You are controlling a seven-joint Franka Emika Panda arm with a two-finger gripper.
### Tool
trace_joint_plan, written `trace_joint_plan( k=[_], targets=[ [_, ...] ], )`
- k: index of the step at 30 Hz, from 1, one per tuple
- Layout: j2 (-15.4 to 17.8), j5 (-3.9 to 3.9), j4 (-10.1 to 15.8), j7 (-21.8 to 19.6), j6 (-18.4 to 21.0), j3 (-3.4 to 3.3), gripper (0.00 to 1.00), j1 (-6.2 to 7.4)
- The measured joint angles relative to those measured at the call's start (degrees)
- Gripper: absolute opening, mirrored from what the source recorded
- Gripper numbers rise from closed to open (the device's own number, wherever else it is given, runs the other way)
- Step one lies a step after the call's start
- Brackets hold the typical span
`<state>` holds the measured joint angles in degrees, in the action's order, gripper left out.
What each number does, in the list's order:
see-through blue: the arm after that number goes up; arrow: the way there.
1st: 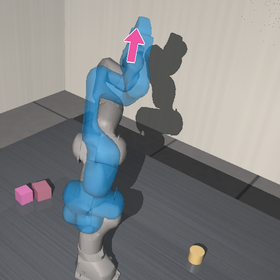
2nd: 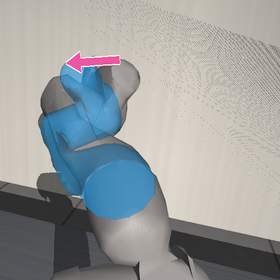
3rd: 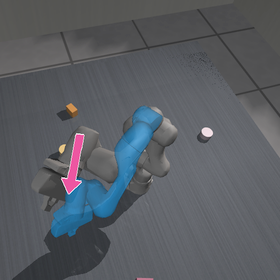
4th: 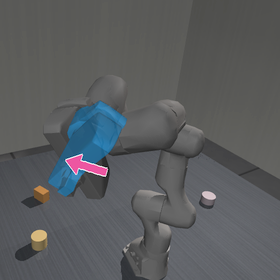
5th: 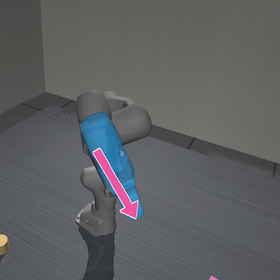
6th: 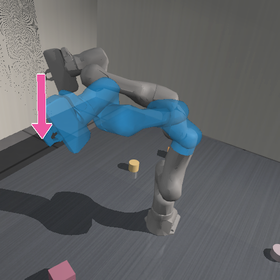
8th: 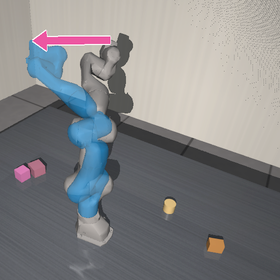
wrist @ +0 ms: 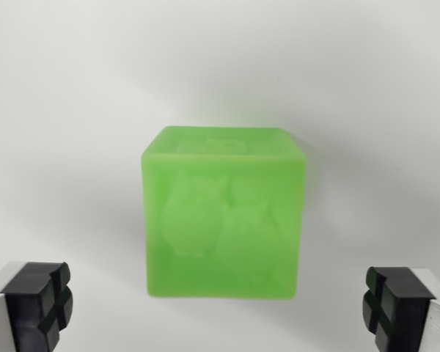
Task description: Stack cube
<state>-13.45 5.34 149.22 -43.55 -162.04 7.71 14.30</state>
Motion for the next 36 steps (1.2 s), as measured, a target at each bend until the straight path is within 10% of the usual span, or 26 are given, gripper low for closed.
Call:
trace_joint_plan(
  k=[10, 24, 25, 36],
  targets=[
    [-6.36, 2.14, -1.3, -1.66, -5.05, -2.37, 1.0, 1.9],
    [-10.58, 2.35, -2.49, -1.92, -8.25, -4.35, 1.0, 3.84],
    [-10.62, 2.35, -2.5, -1.92, -8.27, -4.38, 0.0, 3.86],
    [-10.62, 2.35, -2.53, -1.92, -8.31, -4.43, 0.0, 3.9]
  ],
)
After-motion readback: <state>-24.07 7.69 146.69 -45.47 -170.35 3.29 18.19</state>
